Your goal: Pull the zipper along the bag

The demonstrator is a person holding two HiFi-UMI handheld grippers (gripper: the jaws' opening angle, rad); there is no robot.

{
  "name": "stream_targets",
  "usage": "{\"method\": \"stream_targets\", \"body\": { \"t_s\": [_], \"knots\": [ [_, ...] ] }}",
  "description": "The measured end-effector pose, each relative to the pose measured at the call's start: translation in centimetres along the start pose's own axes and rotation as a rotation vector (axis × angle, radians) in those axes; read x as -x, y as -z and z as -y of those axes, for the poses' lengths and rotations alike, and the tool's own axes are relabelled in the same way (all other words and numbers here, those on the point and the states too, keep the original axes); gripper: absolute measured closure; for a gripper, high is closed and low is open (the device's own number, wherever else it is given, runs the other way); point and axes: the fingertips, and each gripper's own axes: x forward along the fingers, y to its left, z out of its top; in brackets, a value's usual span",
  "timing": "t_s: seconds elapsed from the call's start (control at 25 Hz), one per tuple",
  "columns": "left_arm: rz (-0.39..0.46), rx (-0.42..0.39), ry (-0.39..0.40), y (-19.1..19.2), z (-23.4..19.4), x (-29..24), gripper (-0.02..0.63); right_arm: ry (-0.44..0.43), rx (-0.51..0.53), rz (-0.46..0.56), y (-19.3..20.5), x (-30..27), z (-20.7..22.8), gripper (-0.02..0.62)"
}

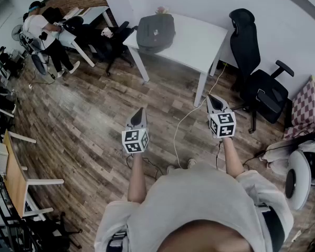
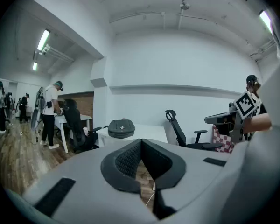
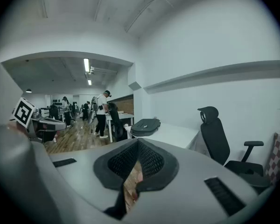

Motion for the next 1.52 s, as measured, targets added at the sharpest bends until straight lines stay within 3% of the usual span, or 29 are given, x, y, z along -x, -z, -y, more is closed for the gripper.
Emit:
{"method": "stream_targets", "body": {
  "t_s": [0.92,1.52],
  "knots": [
    [-0.011,0.025,-0.035,0.4,3.3,-1.2,0.58,-0.05,0.018,0.005,0.8,0.3,2.7,0.581],
    [-0.031,0.017,-0.054,0.2,3.1,-5.5,0.58,-0.081,0.027,-0.031,1.4,-4.2,4.4,0.581]
  ]
}}
